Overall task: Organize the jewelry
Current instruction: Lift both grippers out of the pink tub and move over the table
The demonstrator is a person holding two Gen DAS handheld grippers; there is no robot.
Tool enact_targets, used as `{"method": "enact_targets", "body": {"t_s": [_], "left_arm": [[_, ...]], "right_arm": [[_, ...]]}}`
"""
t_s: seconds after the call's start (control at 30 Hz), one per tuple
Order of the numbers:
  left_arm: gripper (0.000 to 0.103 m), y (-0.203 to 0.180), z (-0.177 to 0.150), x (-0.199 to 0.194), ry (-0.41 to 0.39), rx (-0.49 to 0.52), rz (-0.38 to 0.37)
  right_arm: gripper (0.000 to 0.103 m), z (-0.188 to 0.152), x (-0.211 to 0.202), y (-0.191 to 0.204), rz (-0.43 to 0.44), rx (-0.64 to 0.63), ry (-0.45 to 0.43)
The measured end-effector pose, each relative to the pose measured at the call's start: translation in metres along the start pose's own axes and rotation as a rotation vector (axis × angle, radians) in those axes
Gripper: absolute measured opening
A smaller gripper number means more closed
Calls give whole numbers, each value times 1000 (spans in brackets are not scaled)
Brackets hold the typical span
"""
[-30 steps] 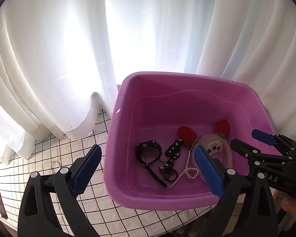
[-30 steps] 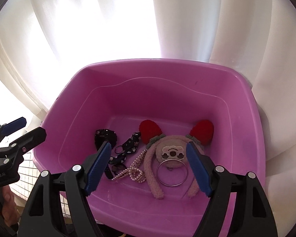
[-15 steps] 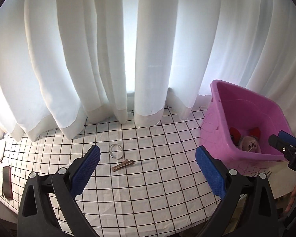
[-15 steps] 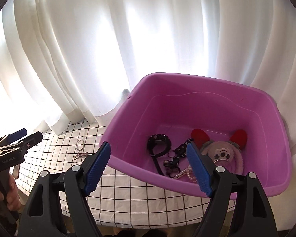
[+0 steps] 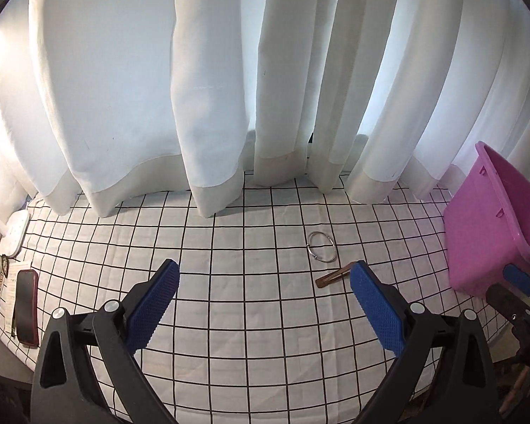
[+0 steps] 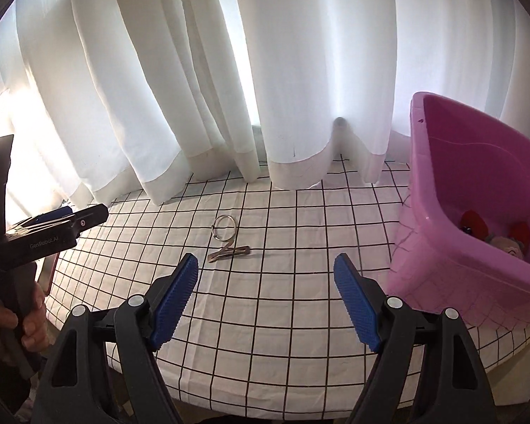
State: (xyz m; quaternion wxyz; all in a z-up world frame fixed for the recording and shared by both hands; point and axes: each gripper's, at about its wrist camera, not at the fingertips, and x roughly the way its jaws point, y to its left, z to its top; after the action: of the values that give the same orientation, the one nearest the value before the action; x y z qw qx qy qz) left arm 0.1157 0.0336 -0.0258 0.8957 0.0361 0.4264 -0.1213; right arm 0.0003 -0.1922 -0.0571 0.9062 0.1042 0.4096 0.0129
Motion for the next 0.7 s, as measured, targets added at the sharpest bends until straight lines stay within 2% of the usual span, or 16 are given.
{"method": "enact_targets", "body": {"t_s": [0.23,0.43,0.7], "left_arm": [[96,22,-4,47,14,-28,-6],[95,26,-7,87,8,-60,6],[96,30,-14,117,-11,-81,16]], "right_arm": [[76,-14,89,46,17,-41,71],[76,-24,154,58,0,-98,110],[76,-25,195,64,-50,-167,110]]}}
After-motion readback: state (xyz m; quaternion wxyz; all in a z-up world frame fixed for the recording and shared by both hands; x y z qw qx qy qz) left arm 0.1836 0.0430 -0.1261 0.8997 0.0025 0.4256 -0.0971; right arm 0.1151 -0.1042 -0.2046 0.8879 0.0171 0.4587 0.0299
